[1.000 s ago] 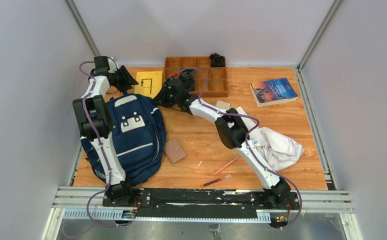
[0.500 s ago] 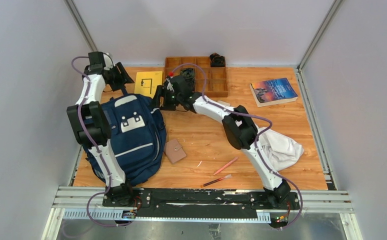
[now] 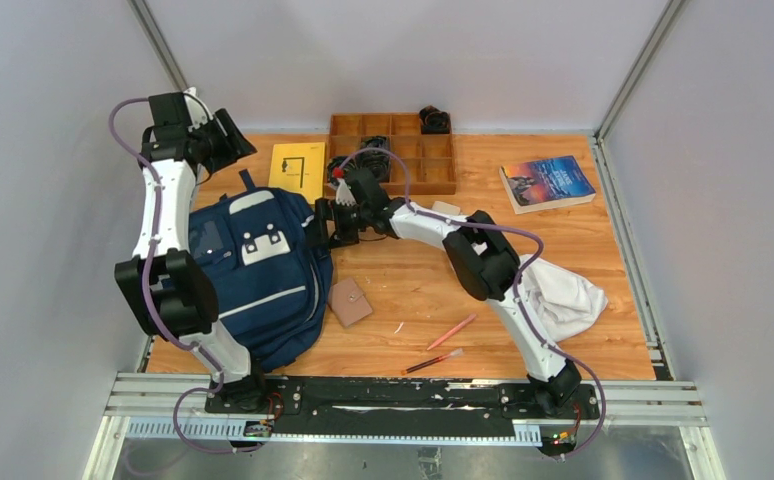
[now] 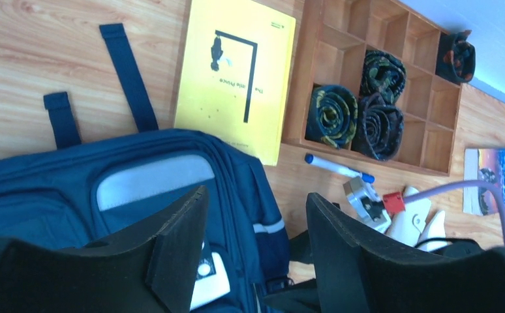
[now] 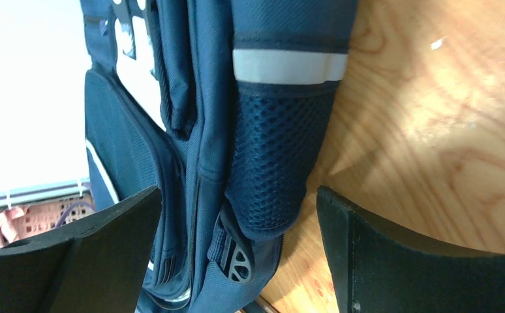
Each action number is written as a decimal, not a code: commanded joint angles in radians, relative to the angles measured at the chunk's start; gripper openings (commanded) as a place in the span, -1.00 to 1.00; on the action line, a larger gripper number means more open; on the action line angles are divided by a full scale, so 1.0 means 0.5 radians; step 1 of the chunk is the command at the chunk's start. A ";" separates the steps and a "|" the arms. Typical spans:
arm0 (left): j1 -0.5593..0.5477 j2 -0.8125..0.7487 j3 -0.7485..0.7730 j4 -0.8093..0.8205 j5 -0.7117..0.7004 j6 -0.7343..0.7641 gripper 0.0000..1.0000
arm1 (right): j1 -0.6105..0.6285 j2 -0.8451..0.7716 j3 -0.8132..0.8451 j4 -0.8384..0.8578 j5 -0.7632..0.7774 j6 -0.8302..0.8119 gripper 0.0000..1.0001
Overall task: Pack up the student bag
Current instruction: Pick up the student bag at the center of the board, then place the student bag at the center of the board, then adjust the book at the center of the board, then adjust the distractor at the center of the board.
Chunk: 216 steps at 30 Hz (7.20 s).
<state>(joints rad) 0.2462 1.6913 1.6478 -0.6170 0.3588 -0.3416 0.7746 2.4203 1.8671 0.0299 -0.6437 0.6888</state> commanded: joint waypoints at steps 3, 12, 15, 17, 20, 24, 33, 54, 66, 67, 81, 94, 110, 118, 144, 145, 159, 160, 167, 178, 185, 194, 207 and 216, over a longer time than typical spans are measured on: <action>0.004 -0.212 -0.151 -0.050 0.042 -0.007 0.24 | 0.107 0.089 -0.007 0.113 -0.237 -0.061 0.85; -0.002 -0.378 -0.350 -0.024 0.088 -0.032 0.24 | 0.145 0.070 -0.042 0.383 -0.201 0.143 -0.33; -0.002 -0.436 -0.396 -0.027 0.076 -0.023 0.24 | 0.145 -0.077 -0.121 0.395 -0.240 0.139 -1.00; -0.002 -0.474 -0.394 -0.048 0.059 -0.015 0.24 | 0.147 -0.185 -0.138 0.431 -0.291 0.167 -1.00; -0.002 -0.530 -0.324 -0.127 0.035 0.011 0.24 | 0.156 -0.372 -0.137 0.513 -0.361 0.221 -1.00; 0.001 -0.634 -0.171 -0.263 -0.009 0.036 0.24 | 0.161 -0.617 -0.113 0.611 -0.376 0.288 -1.00; 0.004 -0.909 0.067 -0.313 0.007 0.015 0.24 | 0.021 -1.193 -0.394 1.052 -0.318 0.507 -1.00; 0.000 -0.862 -0.320 -0.271 0.030 0.039 0.33 | -0.861 -1.821 -1.896 1.787 -0.643 1.083 -1.00; -0.098 -0.539 -0.576 -0.101 -0.156 0.036 0.54 | -1.118 -2.168 -1.692 -0.923 0.735 -0.656 0.75; -0.111 -0.506 -0.579 -0.080 -0.186 0.036 0.55 | -1.125 -2.163 -1.633 -1.022 0.874 -0.671 0.75; -0.143 0.126 -0.564 0.585 -0.373 0.017 0.52 | -0.951 -2.206 -1.373 -1.086 1.018 -0.669 0.73; -0.370 0.925 0.261 0.608 -0.910 0.040 0.56 | -0.927 -1.958 -1.377 -1.045 0.845 -0.625 0.70; -0.440 1.932 1.632 0.819 -0.798 -0.404 0.58 | -0.926 -1.767 -1.387 -1.072 0.753 -0.586 0.68; -0.460 2.022 1.705 0.587 -0.964 -0.455 0.59 | -0.927 -1.528 -1.296 -1.069 0.659 -0.594 0.65; -0.593 0.946 0.645 0.336 -1.300 0.142 0.61 | -0.908 -1.680 -1.266 -1.068 0.609 -0.635 0.61; -0.618 0.947 0.669 0.322 -1.232 0.126 0.62 | -0.901 -1.697 -1.277 -1.064 0.610 -0.634 0.61; -0.824 1.472 1.133 0.210 -1.267 -0.235 0.54 | -0.828 -1.830 -1.396 -1.105 0.622 -0.643 0.61; -0.829 1.475 1.134 0.200 -1.312 -0.240 0.55 | -0.828 -1.834 -1.399 -1.108 0.627 -0.642 0.61; -0.839 1.400 0.923 0.233 -1.531 -0.244 0.60 | -0.828 -1.781 -1.371 -1.109 0.620 -0.646 0.62; -0.837 1.305 0.649 0.258 -1.638 -0.328 0.57 | -0.805 -1.763 -1.359 -1.115 0.637 -0.644 0.61; -0.834 1.024 0.219 0.506 -1.548 -0.329 0.56 | -0.781 -1.739 -1.354 -1.115 0.625 -0.635 0.61; -0.827 0.949 0.075 0.624 -1.358 -0.351 0.59 | -0.745 -1.767 -1.370 -1.116 0.631 -0.631 0.61; -0.824 0.640 -0.133 1.107 -1.077 -0.213 0.69 | -0.701 -1.799 -1.363 -1.124 0.647 -0.626 0.60; -0.806 0.663 -0.101 0.762 -1.369 -0.239 0.67 | -0.670 -1.807 -1.375 -1.127 0.659 -0.622 0.60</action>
<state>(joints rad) -0.1650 2.0148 1.5837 -0.1333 -0.2337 -0.4667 0.4213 1.5406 1.1824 -0.5034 -0.3286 0.3779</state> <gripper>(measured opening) 0.835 0.804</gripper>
